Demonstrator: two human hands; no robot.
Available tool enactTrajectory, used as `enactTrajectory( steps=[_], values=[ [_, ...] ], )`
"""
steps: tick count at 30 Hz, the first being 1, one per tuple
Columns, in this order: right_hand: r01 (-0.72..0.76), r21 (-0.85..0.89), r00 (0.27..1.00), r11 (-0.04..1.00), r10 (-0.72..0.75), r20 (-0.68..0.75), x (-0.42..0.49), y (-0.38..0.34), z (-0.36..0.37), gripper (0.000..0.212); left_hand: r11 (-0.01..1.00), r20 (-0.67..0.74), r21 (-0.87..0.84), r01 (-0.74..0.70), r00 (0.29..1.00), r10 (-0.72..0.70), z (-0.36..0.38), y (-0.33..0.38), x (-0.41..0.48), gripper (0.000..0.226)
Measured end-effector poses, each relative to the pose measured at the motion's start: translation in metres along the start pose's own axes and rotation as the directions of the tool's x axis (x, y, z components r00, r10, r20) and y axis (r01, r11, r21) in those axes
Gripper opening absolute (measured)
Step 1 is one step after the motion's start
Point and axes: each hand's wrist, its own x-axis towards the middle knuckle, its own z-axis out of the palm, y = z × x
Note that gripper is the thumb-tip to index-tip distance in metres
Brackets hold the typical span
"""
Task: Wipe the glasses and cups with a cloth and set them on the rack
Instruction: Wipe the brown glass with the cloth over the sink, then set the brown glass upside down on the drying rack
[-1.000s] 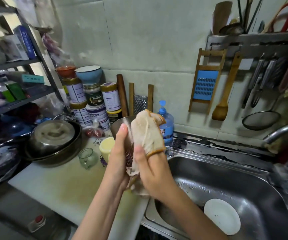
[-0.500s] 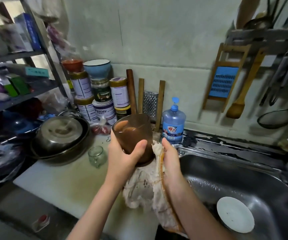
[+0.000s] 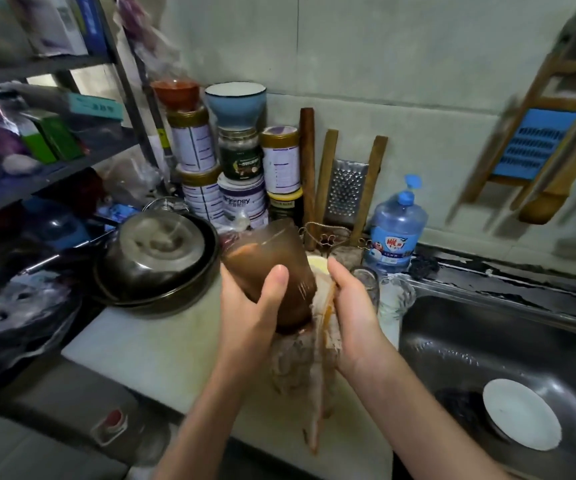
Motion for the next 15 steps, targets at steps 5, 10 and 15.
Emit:
enactTrajectory(
  steps=[5,10,15],
  values=[
    [0.108,-0.146,0.993,0.983,-0.1,0.063,0.012,0.018,0.013,0.064,0.991,0.168,0.048,0.128,0.977,-0.134,-0.045,-0.002,0.002,0.064],
    [0.215,-0.158,0.968,0.964,-0.188,0.165,0.016,0.033,0.025,0.076,0.979,0.443,0.081,0.188,0.873,-0.205,-0.084,-0.011,0.014,0.069],
    [0.281,-0.178,0.949,0.943,-0.246,0.195,0.025,0.041,0.027,0.066,0.958,0.544,0.277,0.082,0.808,-0.226,-0.113,-0.032,0.023,0.087]
  ],
)
